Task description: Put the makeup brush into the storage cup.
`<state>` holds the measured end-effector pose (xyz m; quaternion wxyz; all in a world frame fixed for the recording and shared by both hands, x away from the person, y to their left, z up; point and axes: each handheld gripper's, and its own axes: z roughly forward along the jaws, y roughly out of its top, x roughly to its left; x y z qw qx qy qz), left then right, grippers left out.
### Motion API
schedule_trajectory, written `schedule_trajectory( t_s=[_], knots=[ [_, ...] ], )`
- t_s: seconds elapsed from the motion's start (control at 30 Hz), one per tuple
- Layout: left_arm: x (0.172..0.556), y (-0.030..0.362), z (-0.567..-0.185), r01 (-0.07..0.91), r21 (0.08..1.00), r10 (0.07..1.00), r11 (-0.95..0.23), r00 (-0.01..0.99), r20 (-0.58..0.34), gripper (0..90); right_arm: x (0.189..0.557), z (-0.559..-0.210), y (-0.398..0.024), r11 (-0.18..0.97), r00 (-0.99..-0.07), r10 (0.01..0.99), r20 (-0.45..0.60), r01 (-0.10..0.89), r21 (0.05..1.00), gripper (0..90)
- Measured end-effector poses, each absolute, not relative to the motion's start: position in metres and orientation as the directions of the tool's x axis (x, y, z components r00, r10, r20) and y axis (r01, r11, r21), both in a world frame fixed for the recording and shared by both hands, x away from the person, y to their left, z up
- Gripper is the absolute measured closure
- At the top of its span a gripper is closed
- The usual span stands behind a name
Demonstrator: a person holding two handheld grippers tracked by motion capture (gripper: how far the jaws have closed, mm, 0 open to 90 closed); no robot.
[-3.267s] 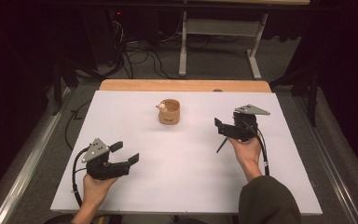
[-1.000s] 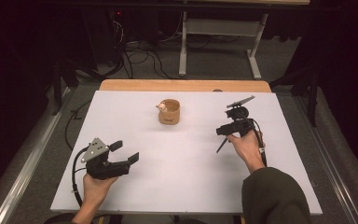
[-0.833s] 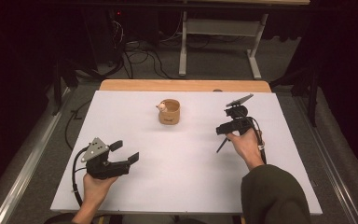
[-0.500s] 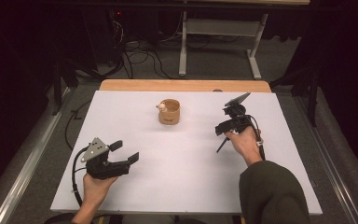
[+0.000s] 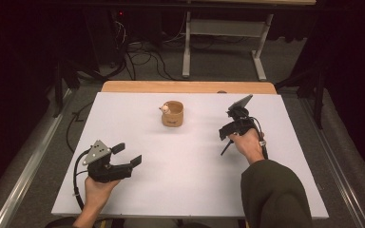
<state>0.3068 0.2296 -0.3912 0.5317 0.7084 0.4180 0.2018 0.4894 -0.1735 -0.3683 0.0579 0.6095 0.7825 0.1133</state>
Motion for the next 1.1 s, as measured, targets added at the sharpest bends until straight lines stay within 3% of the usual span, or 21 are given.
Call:
schedule_trajectory(
  t_s=[1.1],
  knots=[
    [0.308, 0.229, -0.392, 0.381, 0.920, 0.804, -0.095, 0.574, -0.155, 18.8, 0.506, -0.387, -0.179, 0.175, -0.186, 0.980, 0.064, 0.973, 0.150, 32.8]
  ],
)
